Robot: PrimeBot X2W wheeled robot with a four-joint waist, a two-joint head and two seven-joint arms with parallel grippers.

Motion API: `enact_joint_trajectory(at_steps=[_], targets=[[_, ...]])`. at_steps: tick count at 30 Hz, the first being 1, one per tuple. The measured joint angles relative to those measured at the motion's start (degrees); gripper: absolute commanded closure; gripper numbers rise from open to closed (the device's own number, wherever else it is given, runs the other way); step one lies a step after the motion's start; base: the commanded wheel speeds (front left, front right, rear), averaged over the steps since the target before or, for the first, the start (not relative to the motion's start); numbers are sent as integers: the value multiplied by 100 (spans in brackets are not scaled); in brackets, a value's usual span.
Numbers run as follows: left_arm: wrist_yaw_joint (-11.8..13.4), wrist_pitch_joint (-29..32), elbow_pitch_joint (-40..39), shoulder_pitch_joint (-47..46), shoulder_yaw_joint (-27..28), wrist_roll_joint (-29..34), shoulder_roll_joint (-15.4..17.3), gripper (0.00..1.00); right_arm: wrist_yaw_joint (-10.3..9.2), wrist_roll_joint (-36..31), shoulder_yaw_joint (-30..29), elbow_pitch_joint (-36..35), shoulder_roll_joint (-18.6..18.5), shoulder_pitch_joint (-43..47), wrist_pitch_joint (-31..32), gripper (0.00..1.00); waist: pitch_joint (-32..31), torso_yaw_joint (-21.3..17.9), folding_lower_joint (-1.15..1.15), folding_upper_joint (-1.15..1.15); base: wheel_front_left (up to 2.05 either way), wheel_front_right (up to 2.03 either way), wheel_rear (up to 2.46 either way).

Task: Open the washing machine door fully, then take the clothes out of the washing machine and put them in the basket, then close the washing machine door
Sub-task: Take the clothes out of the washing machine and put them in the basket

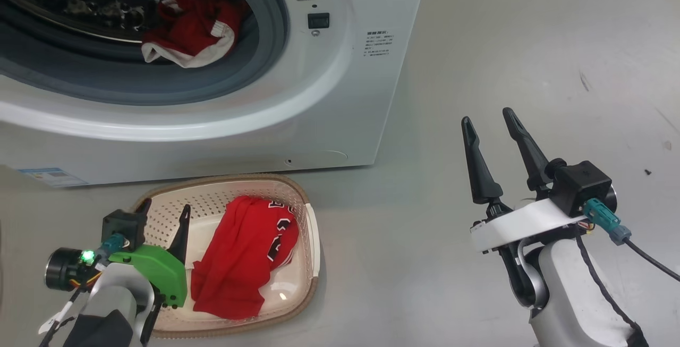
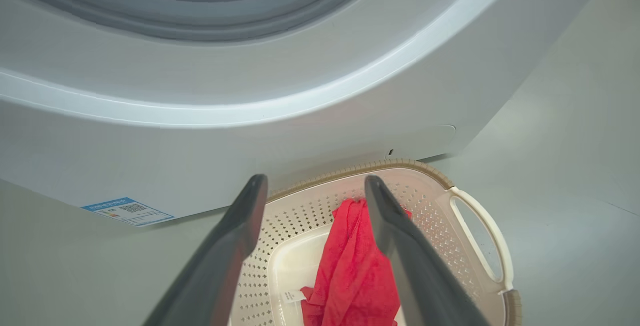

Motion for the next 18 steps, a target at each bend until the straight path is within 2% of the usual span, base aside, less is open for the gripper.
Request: enact_joint_trajectory(at_steps=[11,18], targets=[[-44,-25,-321,310,120,-243,-134,0,55,71,-112,140,2,400,0,0,-738,251,0,0,0,0,0],[-44,-25,-982,631,230,-290,-151,0,103,90,-137,177,7,756,0,0,-1263,390,0,0,0,0,0]])
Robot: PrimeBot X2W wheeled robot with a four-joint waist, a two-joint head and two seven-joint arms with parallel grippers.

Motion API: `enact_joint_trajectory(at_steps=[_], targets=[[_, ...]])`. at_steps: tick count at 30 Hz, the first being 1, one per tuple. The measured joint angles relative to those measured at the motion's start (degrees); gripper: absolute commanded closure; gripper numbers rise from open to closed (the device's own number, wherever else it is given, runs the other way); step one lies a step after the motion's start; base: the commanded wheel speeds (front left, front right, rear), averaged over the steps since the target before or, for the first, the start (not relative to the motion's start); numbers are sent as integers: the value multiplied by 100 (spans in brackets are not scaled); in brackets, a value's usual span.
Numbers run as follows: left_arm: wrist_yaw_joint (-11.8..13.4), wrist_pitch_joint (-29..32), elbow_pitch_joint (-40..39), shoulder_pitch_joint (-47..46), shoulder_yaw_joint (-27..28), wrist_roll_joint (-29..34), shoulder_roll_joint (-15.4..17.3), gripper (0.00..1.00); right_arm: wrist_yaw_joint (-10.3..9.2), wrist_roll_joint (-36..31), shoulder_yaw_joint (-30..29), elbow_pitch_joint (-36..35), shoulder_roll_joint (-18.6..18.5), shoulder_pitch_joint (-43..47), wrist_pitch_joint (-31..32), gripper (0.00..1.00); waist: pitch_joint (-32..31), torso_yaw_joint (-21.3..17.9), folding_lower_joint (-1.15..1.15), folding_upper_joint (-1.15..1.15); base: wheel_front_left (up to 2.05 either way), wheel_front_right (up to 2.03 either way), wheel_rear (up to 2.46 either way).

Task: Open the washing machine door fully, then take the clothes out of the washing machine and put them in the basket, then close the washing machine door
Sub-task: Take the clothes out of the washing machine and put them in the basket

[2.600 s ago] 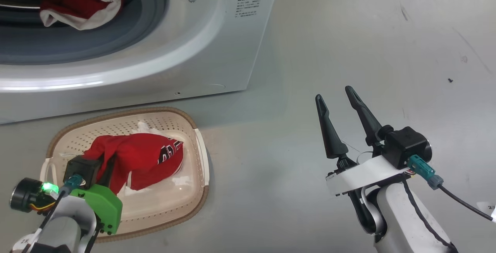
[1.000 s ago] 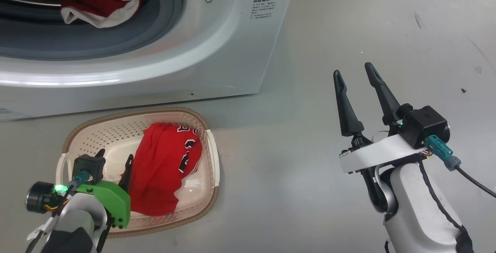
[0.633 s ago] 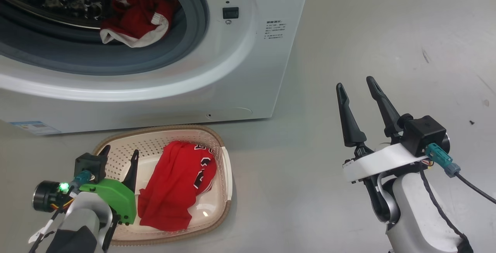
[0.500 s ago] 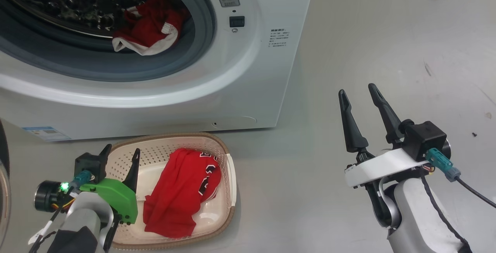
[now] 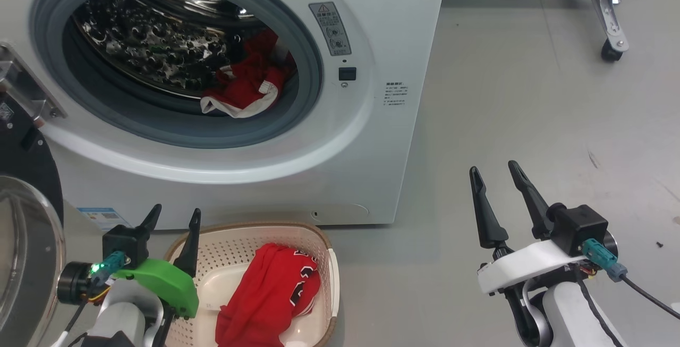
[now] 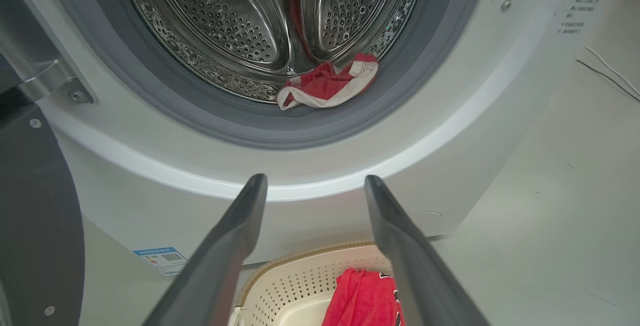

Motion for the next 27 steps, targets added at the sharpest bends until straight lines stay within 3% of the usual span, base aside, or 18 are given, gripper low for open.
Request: enact_joint_trajectory(at_steps=[13,27], targets=[[-1,-1,-838,690,342,-120,-10,0,60,153,64,-18,24,298,0,0,-503,122,0,0,0,0,0],[2,-1,-1596,1255,470,-92,-32,0,86,168,66,-124,31,469,0,0,-610,66,0,0,0,0,0]])
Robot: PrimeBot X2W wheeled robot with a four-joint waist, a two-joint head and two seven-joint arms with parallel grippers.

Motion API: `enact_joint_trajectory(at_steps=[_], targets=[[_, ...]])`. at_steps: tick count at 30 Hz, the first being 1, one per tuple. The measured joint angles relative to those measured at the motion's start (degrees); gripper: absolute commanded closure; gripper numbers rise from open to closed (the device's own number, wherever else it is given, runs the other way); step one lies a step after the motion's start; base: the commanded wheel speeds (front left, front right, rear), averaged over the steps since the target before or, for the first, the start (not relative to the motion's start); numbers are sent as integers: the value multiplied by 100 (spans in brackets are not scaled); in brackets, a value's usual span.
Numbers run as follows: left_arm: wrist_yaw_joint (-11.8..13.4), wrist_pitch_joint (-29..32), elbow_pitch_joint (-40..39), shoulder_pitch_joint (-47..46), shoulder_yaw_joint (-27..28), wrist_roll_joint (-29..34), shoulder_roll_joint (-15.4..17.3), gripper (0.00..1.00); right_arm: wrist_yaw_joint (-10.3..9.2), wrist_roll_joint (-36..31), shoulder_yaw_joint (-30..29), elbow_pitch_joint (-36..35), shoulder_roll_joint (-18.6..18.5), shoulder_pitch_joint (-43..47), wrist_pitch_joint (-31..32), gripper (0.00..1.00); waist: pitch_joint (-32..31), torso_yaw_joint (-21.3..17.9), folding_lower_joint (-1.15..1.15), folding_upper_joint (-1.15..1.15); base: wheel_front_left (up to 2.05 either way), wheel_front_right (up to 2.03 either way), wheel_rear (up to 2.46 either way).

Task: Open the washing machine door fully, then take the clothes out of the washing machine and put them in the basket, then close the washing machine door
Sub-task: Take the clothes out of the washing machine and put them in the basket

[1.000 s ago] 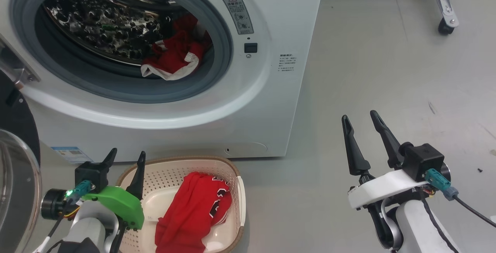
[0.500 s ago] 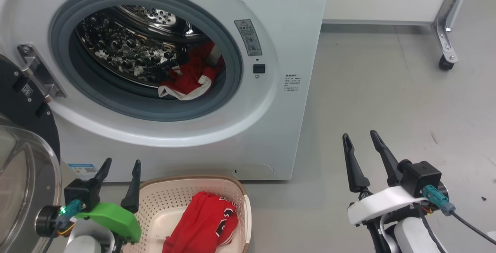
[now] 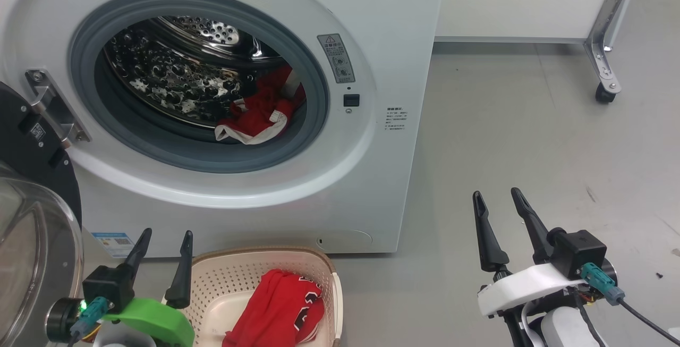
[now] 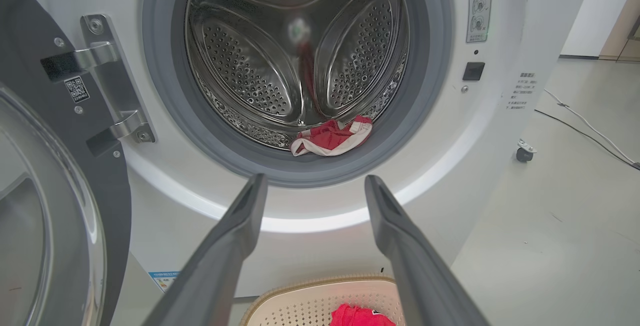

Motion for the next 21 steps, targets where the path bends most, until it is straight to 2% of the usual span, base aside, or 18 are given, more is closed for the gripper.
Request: enact_joint_trajectory(at_steps=[21], targets=[[0,0,-547,429,9,147,-89,0,23,0,42,-16,0,5,0,0,-10,-72,0,0,0,0,0]])
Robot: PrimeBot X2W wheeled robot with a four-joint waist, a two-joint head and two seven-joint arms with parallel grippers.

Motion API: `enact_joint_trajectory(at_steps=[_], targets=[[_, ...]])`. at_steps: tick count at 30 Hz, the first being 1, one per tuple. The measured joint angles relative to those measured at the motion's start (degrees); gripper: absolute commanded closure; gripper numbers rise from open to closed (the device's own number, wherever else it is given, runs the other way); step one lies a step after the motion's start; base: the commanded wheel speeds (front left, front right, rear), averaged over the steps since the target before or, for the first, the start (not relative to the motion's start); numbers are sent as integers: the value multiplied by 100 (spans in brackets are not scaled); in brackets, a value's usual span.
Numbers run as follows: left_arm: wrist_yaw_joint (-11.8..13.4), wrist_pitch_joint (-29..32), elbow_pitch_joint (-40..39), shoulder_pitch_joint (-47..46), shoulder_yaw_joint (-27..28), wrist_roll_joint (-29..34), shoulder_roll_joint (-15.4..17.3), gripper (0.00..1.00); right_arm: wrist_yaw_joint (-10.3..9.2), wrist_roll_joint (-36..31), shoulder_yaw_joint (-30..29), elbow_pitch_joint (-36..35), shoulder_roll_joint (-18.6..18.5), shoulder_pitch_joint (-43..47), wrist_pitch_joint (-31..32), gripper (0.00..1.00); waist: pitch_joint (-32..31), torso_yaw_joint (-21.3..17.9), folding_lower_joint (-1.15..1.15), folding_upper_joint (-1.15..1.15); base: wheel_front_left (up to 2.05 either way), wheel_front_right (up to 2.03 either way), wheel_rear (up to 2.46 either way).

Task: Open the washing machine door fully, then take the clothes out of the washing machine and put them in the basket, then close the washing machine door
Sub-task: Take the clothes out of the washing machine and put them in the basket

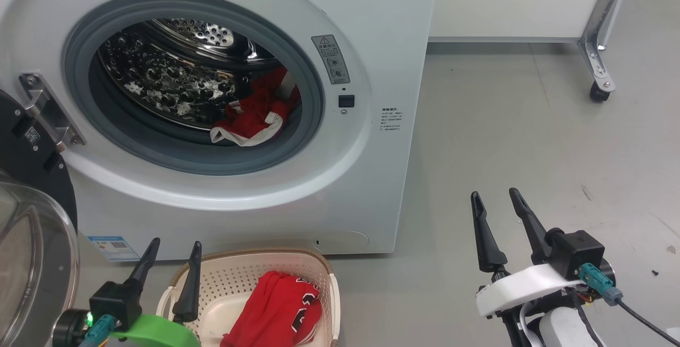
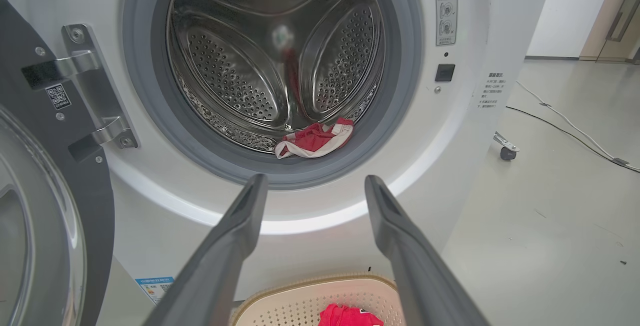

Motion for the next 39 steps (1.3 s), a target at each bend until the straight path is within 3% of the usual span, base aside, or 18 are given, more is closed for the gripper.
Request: enact_joint_trajectory(at_steps=[39], targets=[[27,0,-333,306,46,65,-31,0,10,-1,16,-26,0,24,0,0,76,-9,0,0,0,0,0]])
